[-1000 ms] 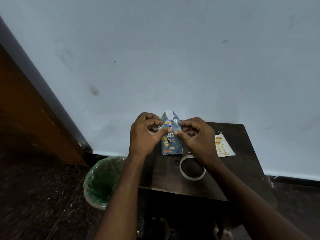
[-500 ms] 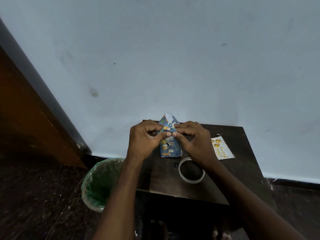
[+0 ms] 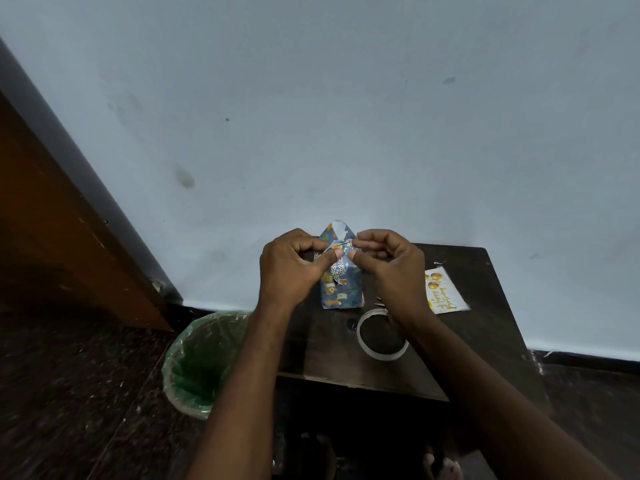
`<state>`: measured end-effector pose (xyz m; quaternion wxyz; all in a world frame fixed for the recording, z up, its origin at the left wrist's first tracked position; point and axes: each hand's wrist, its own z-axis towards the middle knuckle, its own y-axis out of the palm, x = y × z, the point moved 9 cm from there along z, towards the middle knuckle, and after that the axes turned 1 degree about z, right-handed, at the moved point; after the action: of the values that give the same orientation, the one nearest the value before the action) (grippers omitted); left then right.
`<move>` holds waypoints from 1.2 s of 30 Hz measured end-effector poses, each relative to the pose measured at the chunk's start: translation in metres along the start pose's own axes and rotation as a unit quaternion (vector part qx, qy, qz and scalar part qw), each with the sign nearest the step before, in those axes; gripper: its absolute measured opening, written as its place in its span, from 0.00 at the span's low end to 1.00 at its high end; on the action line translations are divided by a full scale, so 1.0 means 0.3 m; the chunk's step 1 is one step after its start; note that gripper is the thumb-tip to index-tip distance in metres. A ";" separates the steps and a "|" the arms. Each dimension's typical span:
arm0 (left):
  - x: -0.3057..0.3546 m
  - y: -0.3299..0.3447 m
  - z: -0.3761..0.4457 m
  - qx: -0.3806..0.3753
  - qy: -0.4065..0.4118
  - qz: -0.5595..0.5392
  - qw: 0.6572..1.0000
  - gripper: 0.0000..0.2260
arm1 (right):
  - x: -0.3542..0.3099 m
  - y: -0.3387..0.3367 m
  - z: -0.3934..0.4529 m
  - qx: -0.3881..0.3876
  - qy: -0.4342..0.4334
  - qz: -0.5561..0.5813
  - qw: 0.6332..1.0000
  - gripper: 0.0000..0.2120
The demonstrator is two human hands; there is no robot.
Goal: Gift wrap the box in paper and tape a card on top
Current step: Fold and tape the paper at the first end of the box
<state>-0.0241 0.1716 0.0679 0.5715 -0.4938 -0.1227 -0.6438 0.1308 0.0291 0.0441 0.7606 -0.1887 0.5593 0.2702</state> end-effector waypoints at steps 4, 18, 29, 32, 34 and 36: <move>-0.001 0.008 -0.001 -0.009 -0.004 0.000 1.000 0.12 | -0.007 0.003 0.000 -0.010 -0.008 -0.003 1.000 0.07; -0.105 0.089 -0.017 -0.062 -0.209 -0.237 0.947 0.19 | -0.105 0.052 -0.029 -0.052 -0.190 -0.229 0.953 0.08; -0.100 0.113 -0.027 -0.080 -0.237 -0.257 0.933 0.12 | -0.123 0.072 -0.046 -0.083 -0.237 -0.293 0.923 0.11; -0.093 0.110 -0.026 -0.082 -0.233 -0.245 0.937 0.09 | -0.131 0.072 -0.053 -0.080 -0.239 -0.304 0.919 0.13; -0.088 0.109 -0.025 -0.081 -0.223 -0.235 0.943 0.07 | -0.139 0.076 -0.056 -0.084 -0.244 -0.305 0.917 0.12; -0.089 0.108 -0.023 -0.075 -0.218 -0.226 0.946 0.06 | -0.141 0.081 -0.058 -0.088 -0.249 -0.303 0.916 0.12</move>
<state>-0.0037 0.1727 0.0307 0.3319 -0.6229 -0.3041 -0.6398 0.0930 0.0294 0.0796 0.9010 -0.3420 0.2419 0.1126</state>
